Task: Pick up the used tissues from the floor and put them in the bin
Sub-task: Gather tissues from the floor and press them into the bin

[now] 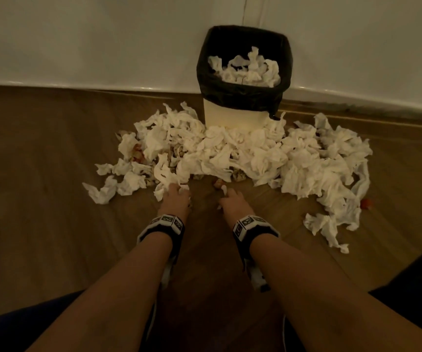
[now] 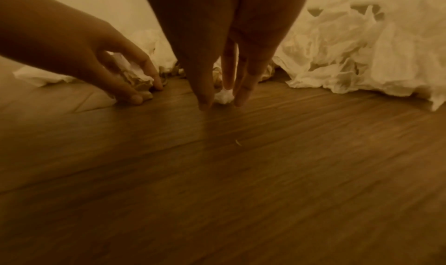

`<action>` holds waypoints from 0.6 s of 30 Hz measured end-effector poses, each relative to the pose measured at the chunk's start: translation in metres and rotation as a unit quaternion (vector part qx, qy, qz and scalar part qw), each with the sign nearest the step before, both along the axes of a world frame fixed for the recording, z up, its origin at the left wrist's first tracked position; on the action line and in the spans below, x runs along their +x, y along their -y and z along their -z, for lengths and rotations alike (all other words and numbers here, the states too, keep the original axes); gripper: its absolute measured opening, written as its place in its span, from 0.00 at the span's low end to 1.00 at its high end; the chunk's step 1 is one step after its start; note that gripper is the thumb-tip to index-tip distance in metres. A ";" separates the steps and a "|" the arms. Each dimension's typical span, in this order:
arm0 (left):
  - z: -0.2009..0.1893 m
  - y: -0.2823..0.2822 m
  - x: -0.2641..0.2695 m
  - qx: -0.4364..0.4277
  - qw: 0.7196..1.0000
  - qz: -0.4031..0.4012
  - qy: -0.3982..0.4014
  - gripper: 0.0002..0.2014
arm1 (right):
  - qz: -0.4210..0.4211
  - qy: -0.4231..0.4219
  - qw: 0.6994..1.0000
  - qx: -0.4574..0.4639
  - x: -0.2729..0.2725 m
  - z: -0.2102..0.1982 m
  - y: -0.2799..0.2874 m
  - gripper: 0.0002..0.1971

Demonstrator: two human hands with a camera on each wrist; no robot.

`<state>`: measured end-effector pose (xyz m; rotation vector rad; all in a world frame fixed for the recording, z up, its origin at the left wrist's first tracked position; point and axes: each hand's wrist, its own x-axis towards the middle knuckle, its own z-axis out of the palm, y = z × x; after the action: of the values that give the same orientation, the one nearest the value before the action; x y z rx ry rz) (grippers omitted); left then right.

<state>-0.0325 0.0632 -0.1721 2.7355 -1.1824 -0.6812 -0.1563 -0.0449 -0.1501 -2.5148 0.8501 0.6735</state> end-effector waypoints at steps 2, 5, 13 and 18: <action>0.003 -0.002 0.000 -0.010 1.000 -0.008 -0.004 0.16 | -0.001 0.013 1.000 -0.013 0.000 0.002 -0.003 0.13; 0.004 -0.002 0.002 -0.024 0.999 -0.018 -0.031 0.16 | 0.003 0.030 0.999 -0.024 0.001 0.005 -0.004 0.14; 0.005 0.004 0.001 -0.079 0.994 -0.038 -0.059 0.25 | 0.071 0.065 0.993 -0.075 0.000 0.007 -0.006 0.21; -0.002 0.006 0.001 -0.108 0.990 -0.085 -0.034 0.22 | 0.078 0.038 0.996 -0.021 0.001 0.013 -0.004 0.26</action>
<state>-0.0320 0.0569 -0.1705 2.5731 -0.9336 -0.5843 -0.1557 -0.0408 -0.1628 -2.4627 1.0286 0.5100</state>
